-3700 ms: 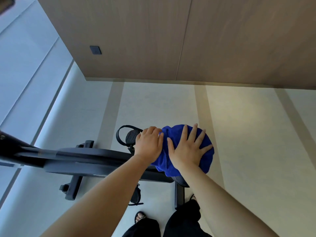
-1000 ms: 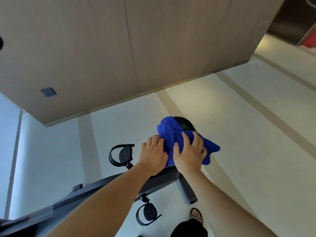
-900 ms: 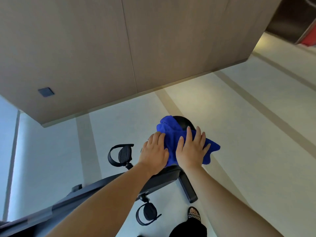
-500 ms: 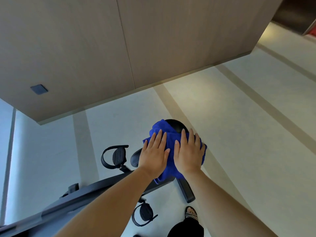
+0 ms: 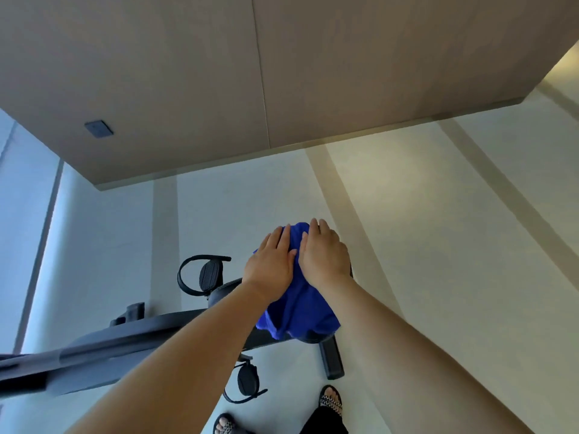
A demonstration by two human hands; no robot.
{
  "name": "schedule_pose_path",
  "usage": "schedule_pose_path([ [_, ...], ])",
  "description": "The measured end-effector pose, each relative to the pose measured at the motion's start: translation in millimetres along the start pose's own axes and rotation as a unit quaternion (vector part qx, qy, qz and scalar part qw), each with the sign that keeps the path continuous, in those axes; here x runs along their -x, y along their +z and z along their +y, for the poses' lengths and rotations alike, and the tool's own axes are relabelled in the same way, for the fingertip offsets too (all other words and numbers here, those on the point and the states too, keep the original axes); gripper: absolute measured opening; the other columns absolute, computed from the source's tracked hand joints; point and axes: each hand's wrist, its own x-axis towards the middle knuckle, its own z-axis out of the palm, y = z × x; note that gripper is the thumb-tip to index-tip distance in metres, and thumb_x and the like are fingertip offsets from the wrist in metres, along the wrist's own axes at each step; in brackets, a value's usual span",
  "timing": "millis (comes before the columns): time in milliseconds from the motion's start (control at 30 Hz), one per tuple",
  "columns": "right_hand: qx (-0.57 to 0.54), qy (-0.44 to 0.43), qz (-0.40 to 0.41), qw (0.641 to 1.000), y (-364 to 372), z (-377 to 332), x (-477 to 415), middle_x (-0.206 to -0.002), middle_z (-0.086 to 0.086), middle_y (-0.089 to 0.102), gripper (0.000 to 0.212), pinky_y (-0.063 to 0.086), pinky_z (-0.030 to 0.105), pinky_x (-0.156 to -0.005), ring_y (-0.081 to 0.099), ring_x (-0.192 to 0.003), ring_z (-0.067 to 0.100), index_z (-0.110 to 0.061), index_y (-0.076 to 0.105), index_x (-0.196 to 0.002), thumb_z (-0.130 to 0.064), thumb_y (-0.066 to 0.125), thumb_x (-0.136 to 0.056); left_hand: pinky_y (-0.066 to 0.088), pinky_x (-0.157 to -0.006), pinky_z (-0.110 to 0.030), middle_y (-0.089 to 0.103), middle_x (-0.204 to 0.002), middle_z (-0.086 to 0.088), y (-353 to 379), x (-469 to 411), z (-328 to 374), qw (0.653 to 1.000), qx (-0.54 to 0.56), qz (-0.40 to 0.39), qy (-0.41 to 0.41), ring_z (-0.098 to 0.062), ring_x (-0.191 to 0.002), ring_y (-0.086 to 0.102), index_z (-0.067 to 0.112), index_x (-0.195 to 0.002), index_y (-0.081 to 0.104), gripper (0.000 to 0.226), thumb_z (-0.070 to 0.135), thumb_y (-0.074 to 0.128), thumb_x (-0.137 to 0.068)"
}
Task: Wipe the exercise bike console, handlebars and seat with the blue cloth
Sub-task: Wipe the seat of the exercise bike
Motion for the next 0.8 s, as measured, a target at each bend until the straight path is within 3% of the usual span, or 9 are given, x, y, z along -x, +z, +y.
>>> schedule_pose_path([
  [67,-0.011,-0.035,-0.021,0.999,-2,2,-17,-0.137,0.013,0.044,0.042,0.045,0.038,-0.088,0.050,-0.116,0.028,-0.005,0.033,-0.135,-0.028,0.026,-0.101,0.031,-0.109,-0.036,0.018,-0.154,0.000,-5,-8,4,1.000,-0.002,-0.008,-0.022,-0.021,-0.137,0.023,0.018,-0.147,0.005,0.053,0.036,0.021,-0.100],
  [167,-0.073,-0.065,-0.009,0.995,3,8,-10,-0.151,0.013,0.029,0.052,0.038,0.038,-0.104,0.036,-0.134,0.028,-0.008,0.019,-0.146,-0.033,0.028,-0.100,0.038,-0.101,-0.038,0.030,-0.146,-0.002,-2,0,4,0.999,-0.003,0.022,-0.036,-0.026,-0.126,0.034,0.018,-0.146,0.013,0.051,0.035,0.023,-0.099],
  [300,-0.168,-0.043,0.026,0.985,5,16,7,-0.152,0.015,0.024,0.055,0.041,0.043,-0.103,0.040,-0.130,0.030,-0.004,0.030,-0.136,-0.038,0.043,-0.095,0.037,-0.095,-0.034,0.041,-0.135,-0.006,8,17,9,0.992,-0.039,0.097,-0.071,-0.024,-0.117,0.040,0.013,-0.139,0.028,0.047,0.037,0.027,-0.098],
  [367,-0.158,-0.023,0.022,0.987,4,16,18,-0.151,0.016,0.023,0.055,0.036,0.046,-0.105,0.038,-0.131,0.033,-0.004,0.034,-0.132,-0.041,0.046,-0.093,0.035,-0.093,-0.033,0.044,-0.129,-0.005,12,29,12,0.988,-0.074,0.112,-0.080,-0.023,-0.112,0.042,0.013,-0.135,0.031,0.046,0.038,0.027,-0.097],
  [467,-0.045,-0.007,-0.010,0.999,7,11,41,-0.156,0.016,0.013,0.062,0.021,0.058,-0.110,0.015,-0.141,0.037,-0.010,0.024,-0.143,-0.048,0.034,-0.095,0.033,-0.096,-0.033,0.045,-0.129,-0.005,18,52,13,0.981,-0.129,0.123,-0.077,-0.022,-0.113,0.042,0.013,-0.134,0.034,0.048,0.039,0.021,-0.096],
  [633,0.009,-0.005,-0.025,1.000,14,2,56,-0.157,0.017,0.001,0.069,0.021,0.059,-0.108,0.006,-0.142,0.040,-0.013,0.009,-0.149,-0.053,0.027,-0.095,0.012,-0.115,-0.034,0.021,-0.152,-0.004,28,68,9,0.985,-0.112,0.090,-0.094,-0.020,-0.141,0.016,0.017,-0.145,0.014,0.055,0.041,0.013,-0.096],
  [800,0.011,-0.006,-0.022,1.000,13,2,47,-0.158,0.013,0.008,0.064,0.022,0.053,-0.111,0.009,-0.143,0.036,-0.012,0.011,-0.148,-0.045,0.031,-0.097,0.000,-0.115,-0.036,0.009,-0.156,-0.002,22,54,3,0.993,-0.070,0.053,-0.084,-0.018,-0.144,0.002,0.021,-0.147,0.003,0.056,0.043,0.012,-0.096],
])
